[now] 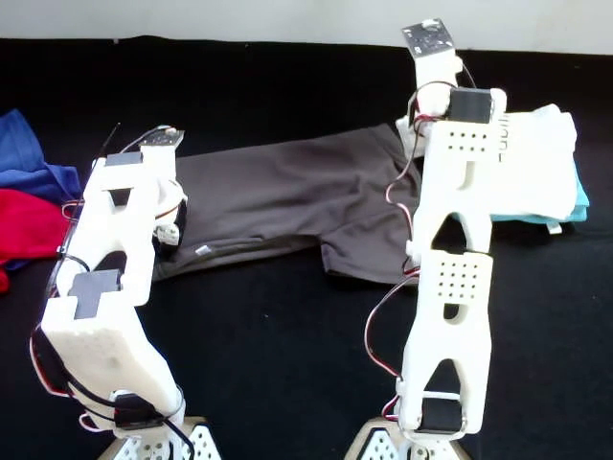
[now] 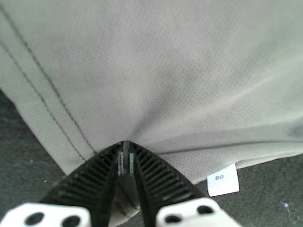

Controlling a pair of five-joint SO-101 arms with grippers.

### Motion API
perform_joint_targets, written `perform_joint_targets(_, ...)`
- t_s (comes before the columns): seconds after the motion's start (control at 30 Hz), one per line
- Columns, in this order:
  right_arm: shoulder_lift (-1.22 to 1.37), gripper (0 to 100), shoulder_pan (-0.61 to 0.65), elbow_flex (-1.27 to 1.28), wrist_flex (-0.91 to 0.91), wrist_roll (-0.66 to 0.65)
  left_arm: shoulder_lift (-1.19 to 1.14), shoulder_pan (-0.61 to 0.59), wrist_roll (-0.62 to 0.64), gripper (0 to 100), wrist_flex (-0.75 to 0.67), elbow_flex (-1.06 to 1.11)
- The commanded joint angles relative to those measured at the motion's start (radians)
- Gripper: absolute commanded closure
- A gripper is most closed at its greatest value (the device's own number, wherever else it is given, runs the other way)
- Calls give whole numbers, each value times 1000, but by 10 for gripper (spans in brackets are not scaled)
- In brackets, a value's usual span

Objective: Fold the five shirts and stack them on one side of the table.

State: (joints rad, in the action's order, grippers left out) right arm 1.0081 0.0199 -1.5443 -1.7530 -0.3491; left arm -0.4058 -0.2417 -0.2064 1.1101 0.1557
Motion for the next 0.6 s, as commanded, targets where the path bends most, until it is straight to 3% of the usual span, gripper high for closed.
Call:
perform_joint_targets(0.0, -165, 864, 28, 90, -18, 29, -7, 8, 8, 992, -34, -19)
perform_joint_targets(0.17, -506, 861, 165, 631, -15, 9, -7, 8, 8, 992, -34, -19)
perform_joint_targets(0.33, -753, 845, 354, 1204, -8, -183, -7, 8, 8, 992, -34, -19)
perform_joint_targets(0.47, -822, 719, 443, 1495, 58, -258, -7, 8, 8, 992, -34, -19)
perform_joint_targets(0.57, -828, 703, 449, 1618, 140, -302, -7, 8, 8, 992, -34, -19)
